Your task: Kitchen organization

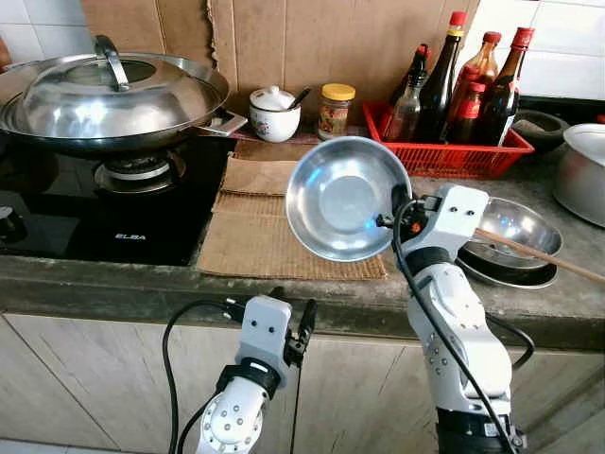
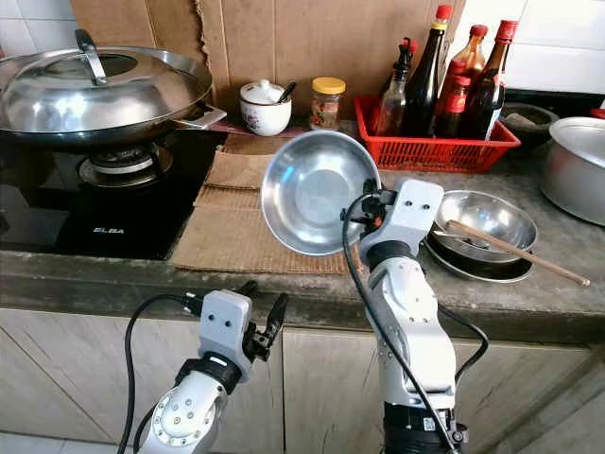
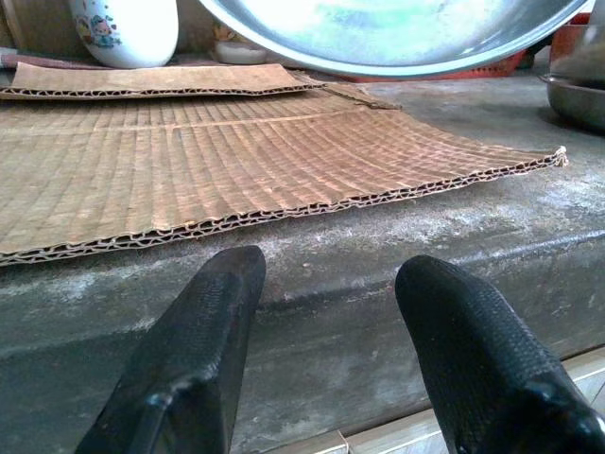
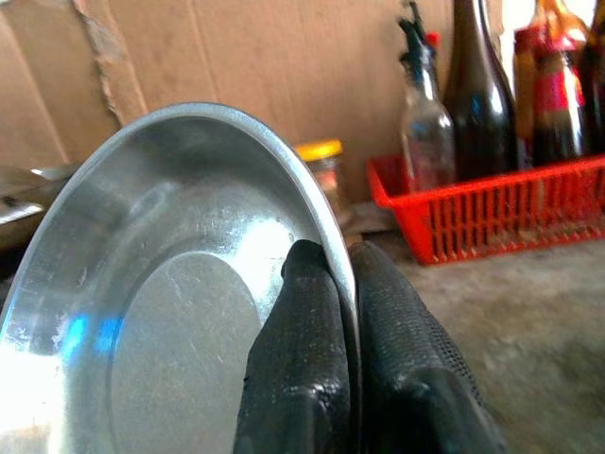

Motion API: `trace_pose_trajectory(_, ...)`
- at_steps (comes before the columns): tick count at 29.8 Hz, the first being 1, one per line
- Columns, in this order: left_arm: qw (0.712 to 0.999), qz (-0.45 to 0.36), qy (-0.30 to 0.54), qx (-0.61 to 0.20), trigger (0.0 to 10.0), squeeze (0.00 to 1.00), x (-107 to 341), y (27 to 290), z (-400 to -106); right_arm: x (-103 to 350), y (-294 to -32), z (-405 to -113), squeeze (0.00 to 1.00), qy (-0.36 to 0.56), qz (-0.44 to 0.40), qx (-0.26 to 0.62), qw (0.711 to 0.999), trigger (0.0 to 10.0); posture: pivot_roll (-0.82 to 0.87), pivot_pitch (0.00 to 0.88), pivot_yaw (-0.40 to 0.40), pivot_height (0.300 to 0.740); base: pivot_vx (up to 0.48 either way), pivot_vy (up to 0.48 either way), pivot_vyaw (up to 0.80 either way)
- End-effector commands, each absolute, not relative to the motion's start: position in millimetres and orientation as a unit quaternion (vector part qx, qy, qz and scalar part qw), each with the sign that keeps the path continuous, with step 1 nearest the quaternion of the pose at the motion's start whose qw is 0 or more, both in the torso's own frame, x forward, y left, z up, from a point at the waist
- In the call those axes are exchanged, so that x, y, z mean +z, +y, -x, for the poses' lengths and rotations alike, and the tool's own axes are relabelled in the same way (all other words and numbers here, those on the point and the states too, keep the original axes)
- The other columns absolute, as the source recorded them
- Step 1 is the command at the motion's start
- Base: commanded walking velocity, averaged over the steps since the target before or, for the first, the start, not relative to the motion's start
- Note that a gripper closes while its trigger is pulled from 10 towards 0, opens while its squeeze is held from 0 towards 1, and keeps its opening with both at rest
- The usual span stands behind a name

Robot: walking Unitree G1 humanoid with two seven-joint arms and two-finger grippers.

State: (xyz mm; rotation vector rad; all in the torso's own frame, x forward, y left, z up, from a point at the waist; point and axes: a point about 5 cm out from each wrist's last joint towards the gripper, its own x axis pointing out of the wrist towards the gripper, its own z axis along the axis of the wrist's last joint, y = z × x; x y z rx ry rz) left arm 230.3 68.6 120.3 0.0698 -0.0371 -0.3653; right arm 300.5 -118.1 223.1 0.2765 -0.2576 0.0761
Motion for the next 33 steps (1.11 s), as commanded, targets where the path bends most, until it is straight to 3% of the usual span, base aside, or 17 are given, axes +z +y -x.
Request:
trace_pose_trajectory(1, 0.982, -0.033, -0.031, -0.186, 10.0, 0.00, 125.9, 67.0, -230.0, 229.2, -117.6, -295.7, 0.00, -0.152, -0.131, 0.042, 0.979, 0.0, 0.01, 0.000, -0.075, 0.740, 0.000, 0.000, 0.00)
trace_pose_trajectory(14, 0.981, -0.033, -0.035, -0.187, 10.0, 0.00, 127.5, 66.0, -230.5, 223.3, -109.0, -288.0, 0.00, -0.177, -0.087, 0.075, 0.977, 0.0, 0.01, 0.000, -0.075, 0.740, 0.000, 0.000, 0.00)
trace_pose_trajectory(15, 0.981, -0.034, -0.035, -0.187, 10.0, 0.00, 127.3, 65.6, -230.8, 226.7, -106.7, -288.2, 0.00, -0.187, -0.066, 0.080, 0.977, 10.0, 0.01, 0.000, -0.075, 0.740, 0.000, 0.000, 0.00)
trace_pose_trajectory(33, 0.980, -0.035, -0.036, -0.194, 10.0, 0.00, 127.3, 63.9, -230.4, 231.7, -102.6, -280.4, 0.00, -0.209, -0.073, 0.099, 0.970, 10.0, 0.00, 0.000, -0.071, 0.740, 0.000, 0.000, 0.00)
